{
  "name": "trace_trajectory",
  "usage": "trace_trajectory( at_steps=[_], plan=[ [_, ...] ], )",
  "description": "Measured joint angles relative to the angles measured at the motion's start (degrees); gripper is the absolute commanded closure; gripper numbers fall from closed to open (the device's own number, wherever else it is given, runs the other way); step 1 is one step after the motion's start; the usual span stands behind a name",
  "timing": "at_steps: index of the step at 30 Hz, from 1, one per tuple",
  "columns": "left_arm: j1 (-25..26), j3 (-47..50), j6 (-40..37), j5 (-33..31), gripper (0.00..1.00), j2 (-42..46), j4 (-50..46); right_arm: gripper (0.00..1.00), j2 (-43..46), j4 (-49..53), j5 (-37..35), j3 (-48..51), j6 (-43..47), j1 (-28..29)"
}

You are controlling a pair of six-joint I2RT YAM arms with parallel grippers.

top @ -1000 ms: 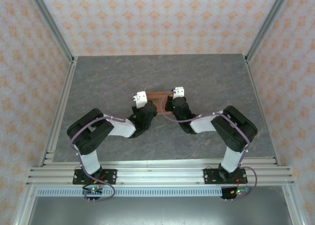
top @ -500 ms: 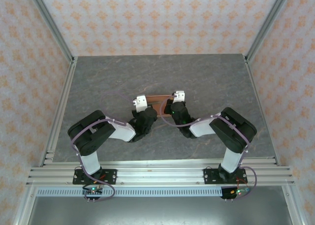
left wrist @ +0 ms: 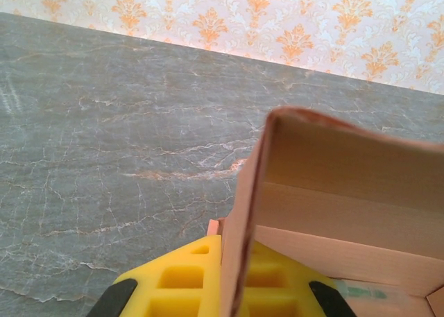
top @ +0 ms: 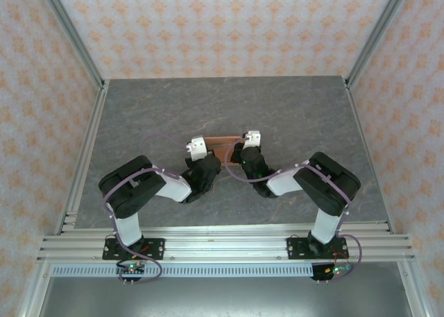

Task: Fold the paper box

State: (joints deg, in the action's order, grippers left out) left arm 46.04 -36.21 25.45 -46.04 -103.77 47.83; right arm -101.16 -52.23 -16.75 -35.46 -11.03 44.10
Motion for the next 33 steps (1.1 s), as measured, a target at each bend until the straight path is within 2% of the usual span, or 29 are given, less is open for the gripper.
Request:
trace_trajectory(
  at_steps=[12,25,33],
  plan=[
    [0.48,0.57,0.22,-1.62,0.98,-1.09,1.68,0.94,-0.81,-1.40,-4.33,0.63,-1.27,2.38],
    [0.74,0.90,0.15,-1.66,0.98,-0.85,1.95,0.95,-1.33,-1.57,-5.70,0.63,-4.04,2.82],
    [0.85,1.51,0.17,-1.64,0.98,-0.87,2.67,0.94,-2.82,-5.35,-6.16,1.68,-4.85,3.13]
  ],
)
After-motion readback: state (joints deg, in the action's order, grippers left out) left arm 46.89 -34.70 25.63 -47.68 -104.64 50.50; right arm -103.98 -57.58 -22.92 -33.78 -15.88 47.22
